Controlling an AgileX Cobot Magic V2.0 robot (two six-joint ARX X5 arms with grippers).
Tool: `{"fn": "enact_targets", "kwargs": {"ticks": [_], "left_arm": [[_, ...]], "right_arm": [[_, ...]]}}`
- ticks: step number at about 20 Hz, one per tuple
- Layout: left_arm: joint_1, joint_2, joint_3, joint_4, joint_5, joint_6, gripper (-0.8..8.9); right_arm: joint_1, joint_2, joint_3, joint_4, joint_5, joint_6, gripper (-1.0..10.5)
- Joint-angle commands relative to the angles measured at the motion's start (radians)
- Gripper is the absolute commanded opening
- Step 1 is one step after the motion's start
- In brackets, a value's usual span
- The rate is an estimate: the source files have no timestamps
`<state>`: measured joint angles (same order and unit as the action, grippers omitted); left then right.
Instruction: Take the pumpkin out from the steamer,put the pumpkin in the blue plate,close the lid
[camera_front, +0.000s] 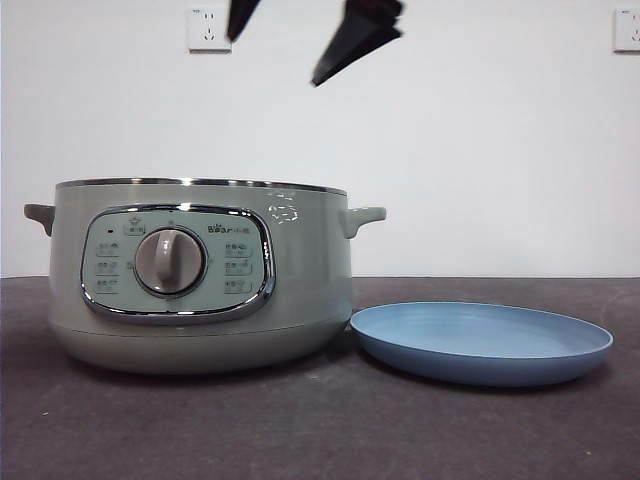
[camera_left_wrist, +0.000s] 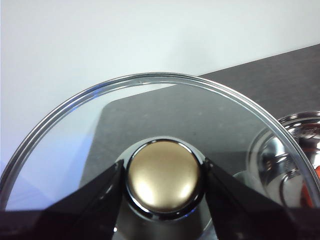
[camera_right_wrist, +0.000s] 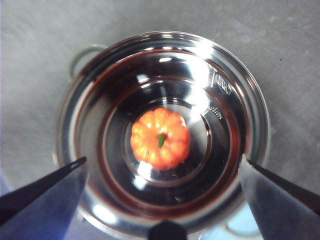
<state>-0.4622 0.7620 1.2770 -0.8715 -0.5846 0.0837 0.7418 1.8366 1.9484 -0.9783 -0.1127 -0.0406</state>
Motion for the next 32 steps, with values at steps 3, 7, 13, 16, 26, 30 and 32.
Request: {"fn": "enact_targets", "kwargs": {"ticks": [3, 7, 13, 16, 26, 30, 32], "left_arm": [[-0.003, -0.019, 0.007, 0.016, -0.018, 0.023, -0.09], [-0.003, -0.019, 0.007, -0.006, -0.017, 0.022, -0.09], [-0.003, -0.019, 0.007, -0.01, -0.017, 0.023, -0.09], [-0.003, -0.019, 0.007, -0.013, -0.017, 0.022, -0.09], [-0.003, -0.018, 0.007, -0.019, -0.016, 0.022, -0.09], [-0.003, -0.017, 0.007, -0.011, -0.014, 0.022, -0.09], [-0.003, -0.017, 0.007, 0.003, -0.013, 0.022, -0.09]], "right_arm": [[0.061, 0.226, 0.225, -0.115, 0.095, -0.039, 5.0], [0.078, 0.334, 0.236, -0.101, 0.12, -0.066, 5.0], [0.077, 0.444, 0.236, -0.077, 0.114, -0.089, 5.0], [0.075, 0.482, 0.236, -0.066, 0.11, -0.089, 5.0], [0.077, 0.449, 0.236, -0.087, 0.115, -0.079, -0.2], [0.054, 0.304, 0.236, -0.189, 0.117, -0.08, -0.2], [0.019, 0.215, 0.236, -0.267, 0.119, -0.072, -0.2]]}}
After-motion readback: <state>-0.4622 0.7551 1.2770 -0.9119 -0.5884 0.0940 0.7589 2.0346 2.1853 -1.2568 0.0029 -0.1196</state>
